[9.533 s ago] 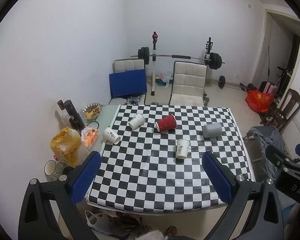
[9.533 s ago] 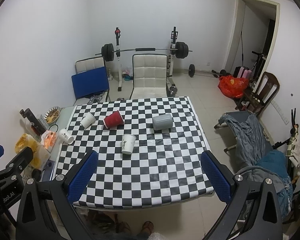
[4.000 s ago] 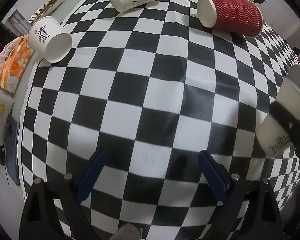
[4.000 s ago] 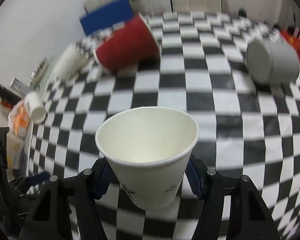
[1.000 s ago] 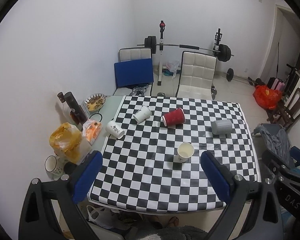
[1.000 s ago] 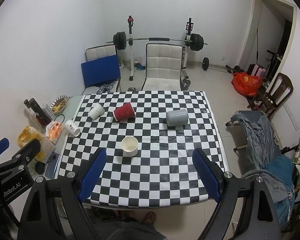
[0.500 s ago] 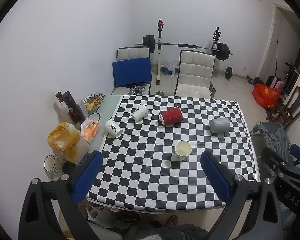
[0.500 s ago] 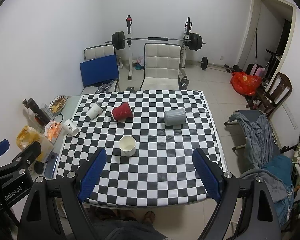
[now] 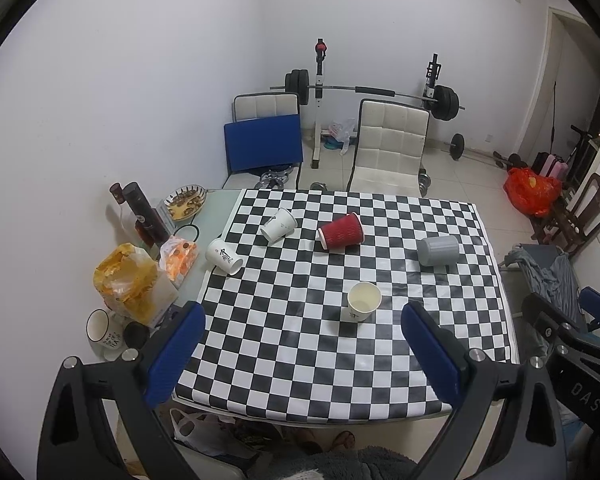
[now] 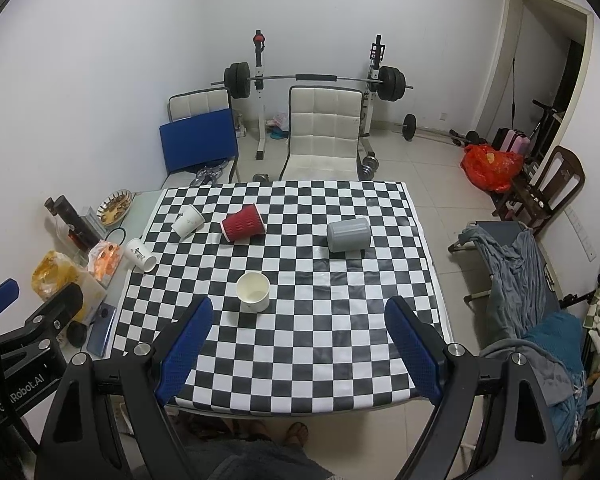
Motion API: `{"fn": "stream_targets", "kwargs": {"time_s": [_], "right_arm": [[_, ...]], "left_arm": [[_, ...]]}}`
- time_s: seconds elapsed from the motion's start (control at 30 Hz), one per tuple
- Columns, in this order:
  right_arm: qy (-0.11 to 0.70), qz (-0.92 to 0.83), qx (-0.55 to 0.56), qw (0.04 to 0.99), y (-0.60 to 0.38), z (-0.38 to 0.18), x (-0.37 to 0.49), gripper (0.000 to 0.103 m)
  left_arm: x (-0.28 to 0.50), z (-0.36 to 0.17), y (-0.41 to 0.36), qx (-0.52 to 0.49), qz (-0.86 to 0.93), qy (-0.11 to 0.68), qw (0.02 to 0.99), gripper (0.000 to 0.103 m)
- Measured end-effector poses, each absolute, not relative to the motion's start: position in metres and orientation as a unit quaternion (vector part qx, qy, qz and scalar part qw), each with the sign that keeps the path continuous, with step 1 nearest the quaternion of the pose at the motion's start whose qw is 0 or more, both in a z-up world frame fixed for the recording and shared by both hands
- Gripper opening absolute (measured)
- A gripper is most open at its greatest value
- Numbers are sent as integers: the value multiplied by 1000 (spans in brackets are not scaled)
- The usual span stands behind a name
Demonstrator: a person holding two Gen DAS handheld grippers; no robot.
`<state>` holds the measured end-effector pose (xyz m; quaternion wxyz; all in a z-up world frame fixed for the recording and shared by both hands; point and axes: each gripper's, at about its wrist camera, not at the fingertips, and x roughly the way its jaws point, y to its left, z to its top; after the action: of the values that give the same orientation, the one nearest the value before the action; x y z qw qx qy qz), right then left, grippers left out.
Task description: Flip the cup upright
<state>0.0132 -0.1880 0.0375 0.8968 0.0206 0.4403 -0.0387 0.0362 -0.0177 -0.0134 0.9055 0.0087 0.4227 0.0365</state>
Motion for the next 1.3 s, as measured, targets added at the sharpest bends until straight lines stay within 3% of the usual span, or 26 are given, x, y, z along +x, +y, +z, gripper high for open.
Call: {"fn": "stream_targets", "kwargs": {"time_s": [1.3], "right_arm": [[436,-40,20,899,-178,45,23,91]], "left_arm": [[42,-9,-27,6,36,418,908,100]]}}
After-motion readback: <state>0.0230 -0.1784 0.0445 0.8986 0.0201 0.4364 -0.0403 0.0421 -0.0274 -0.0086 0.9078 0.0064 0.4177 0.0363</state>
